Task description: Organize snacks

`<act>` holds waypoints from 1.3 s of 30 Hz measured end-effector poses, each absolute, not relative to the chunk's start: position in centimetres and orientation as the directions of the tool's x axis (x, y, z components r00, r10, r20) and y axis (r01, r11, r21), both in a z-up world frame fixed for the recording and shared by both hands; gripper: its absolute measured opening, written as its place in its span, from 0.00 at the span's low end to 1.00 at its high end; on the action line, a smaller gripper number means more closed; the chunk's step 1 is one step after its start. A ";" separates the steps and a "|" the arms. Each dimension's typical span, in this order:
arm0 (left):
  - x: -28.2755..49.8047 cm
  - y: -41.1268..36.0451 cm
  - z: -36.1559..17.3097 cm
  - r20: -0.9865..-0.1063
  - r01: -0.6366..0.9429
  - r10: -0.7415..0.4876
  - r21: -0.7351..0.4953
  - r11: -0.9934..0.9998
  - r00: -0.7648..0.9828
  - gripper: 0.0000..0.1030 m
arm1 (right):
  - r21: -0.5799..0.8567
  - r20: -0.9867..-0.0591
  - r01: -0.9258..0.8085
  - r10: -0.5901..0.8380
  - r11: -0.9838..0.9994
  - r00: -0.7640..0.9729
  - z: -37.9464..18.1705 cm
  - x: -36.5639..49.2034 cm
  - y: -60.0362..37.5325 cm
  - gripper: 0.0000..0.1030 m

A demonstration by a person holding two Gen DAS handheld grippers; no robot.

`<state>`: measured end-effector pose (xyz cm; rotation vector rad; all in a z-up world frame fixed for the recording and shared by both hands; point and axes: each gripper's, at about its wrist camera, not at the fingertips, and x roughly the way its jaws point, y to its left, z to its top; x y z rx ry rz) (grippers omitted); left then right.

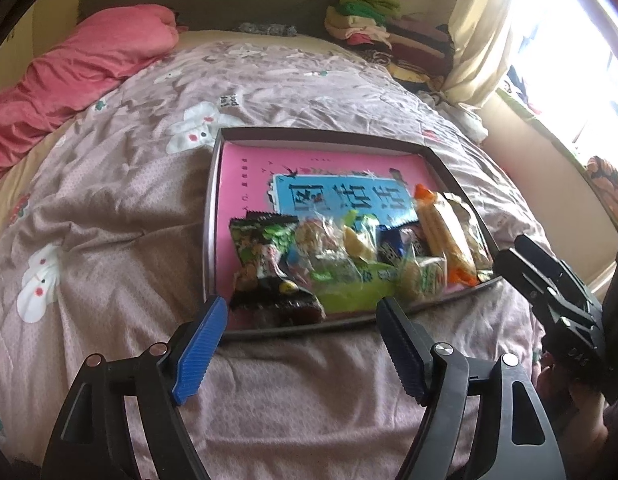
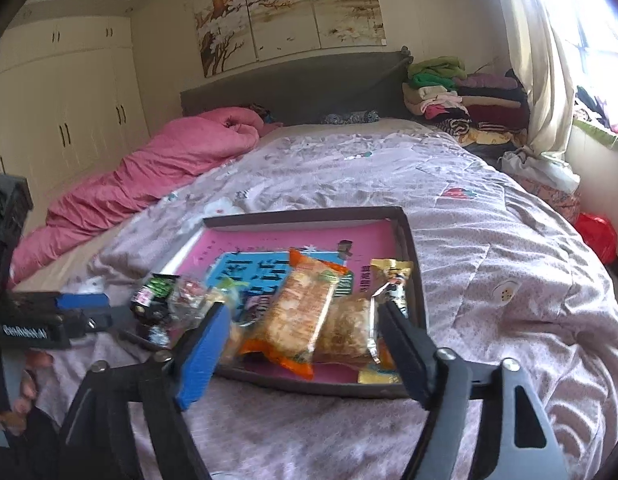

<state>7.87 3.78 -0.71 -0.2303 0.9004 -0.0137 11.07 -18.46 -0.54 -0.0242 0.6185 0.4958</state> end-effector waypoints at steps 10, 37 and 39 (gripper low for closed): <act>5.7 2.1 -1.2 -0.788 -0.107 -0.078 -0.180 0.978 0.611 0.77 | 0.079 -0.552 -0.485 0.443 0.871 0.707 0.6 7.8 -17.0 0.87; 1.0 0.3 -0.7 -0.801 -0.104 -0.048 -0.137 0.985 0.596 0.77 | 0.123 -0.698 -0.330 0.318 0.936 0.642 -0.6 4.3 -19.1 0.88; 0.9 0.3 -0.6 -0.803 -0.106 -0.044 -0.132 0.986 0.595 0.77 | 0.114 -0.702 -0.339 0.317 0.934 0.638 -0.6 4.0 -18.9 0.88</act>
